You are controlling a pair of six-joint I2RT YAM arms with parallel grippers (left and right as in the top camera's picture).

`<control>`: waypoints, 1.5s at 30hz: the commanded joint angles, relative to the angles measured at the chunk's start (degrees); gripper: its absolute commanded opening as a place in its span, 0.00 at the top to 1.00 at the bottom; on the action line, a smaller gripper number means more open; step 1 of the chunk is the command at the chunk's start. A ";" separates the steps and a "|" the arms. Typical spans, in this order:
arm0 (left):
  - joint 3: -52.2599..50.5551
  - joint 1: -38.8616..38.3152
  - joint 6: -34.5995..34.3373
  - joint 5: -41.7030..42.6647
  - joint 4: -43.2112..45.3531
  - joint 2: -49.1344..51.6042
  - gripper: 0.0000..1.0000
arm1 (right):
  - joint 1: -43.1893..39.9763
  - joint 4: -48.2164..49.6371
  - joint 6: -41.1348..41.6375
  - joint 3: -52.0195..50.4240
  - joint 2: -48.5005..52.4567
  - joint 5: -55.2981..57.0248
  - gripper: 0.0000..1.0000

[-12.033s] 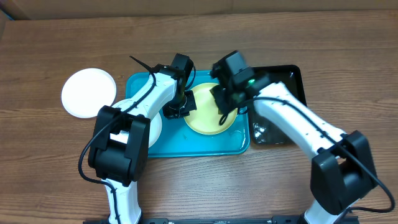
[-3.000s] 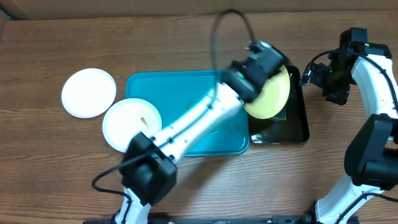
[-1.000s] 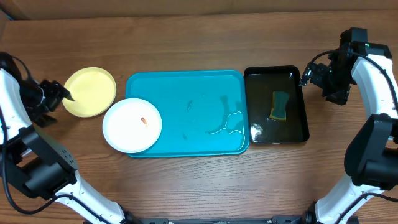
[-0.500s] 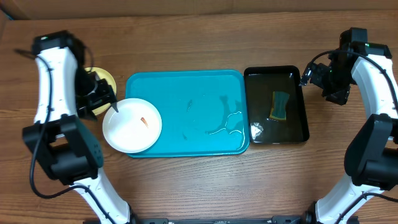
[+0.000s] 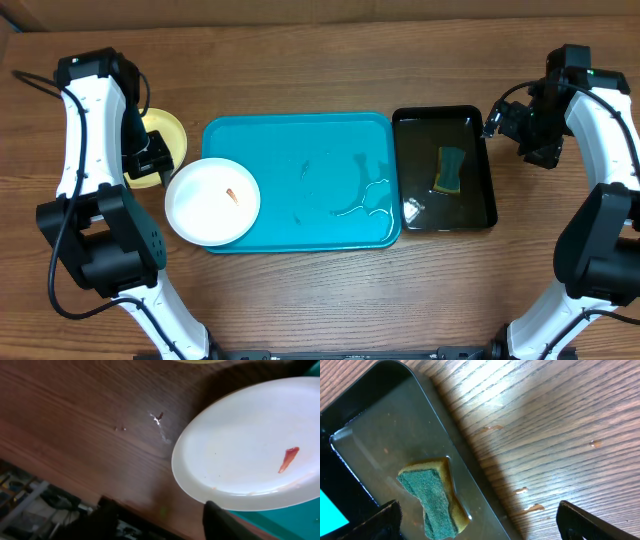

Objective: Clean dirty plates on tray and stack at the side
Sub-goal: 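Reach the left gripper to the last white plate on the tray, then grip the white plate rim and slide it toward the tray center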

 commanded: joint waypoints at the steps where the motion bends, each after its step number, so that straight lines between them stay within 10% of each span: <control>1: -2.43 -0.35 2.08 0.48 1.68 -1.57 0.48 | 0.07 0.11 -0.09 0.63 -0.48 -0.33 0.00; 45: -23.80 -6.21 4.96 20.28 23.02 -1.57 0.29 | 0.07 0.11 -0.11 0.63 -0.48 -0.33 0.00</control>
